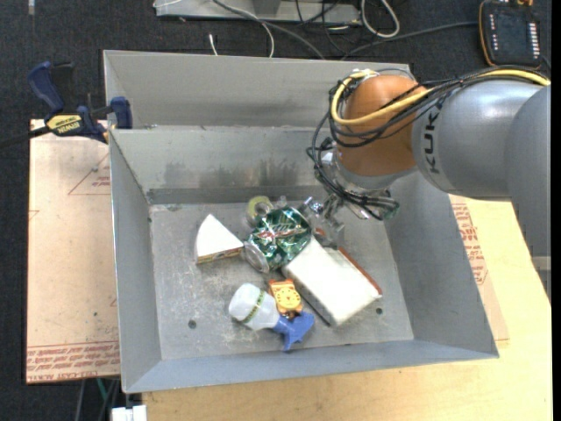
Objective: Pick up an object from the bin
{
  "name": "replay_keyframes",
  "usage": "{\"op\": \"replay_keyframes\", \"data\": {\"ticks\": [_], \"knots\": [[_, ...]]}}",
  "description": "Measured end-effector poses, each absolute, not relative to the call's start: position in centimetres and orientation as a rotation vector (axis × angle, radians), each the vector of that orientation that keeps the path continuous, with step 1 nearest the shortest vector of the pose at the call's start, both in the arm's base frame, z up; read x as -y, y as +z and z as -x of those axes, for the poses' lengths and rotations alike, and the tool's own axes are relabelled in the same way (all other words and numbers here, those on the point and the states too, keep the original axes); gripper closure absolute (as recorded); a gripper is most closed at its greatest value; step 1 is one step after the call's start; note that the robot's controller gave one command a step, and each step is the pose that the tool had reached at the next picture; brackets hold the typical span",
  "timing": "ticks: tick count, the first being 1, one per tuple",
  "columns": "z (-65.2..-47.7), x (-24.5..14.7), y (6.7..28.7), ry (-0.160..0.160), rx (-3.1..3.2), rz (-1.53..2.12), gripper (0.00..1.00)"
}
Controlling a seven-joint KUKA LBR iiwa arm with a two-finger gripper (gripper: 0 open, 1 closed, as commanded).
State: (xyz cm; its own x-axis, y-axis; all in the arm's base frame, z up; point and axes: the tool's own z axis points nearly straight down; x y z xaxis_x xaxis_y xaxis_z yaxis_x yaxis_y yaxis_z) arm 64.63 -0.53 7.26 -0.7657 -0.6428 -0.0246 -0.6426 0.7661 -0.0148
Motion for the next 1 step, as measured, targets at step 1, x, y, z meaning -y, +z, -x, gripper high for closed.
{"op": "replay_keyframes", "data": {"ticks": [1], "knots": [[-65.0, -1.12, 7.46, -0.01, -2.884, 1.176, 1.0]]}}
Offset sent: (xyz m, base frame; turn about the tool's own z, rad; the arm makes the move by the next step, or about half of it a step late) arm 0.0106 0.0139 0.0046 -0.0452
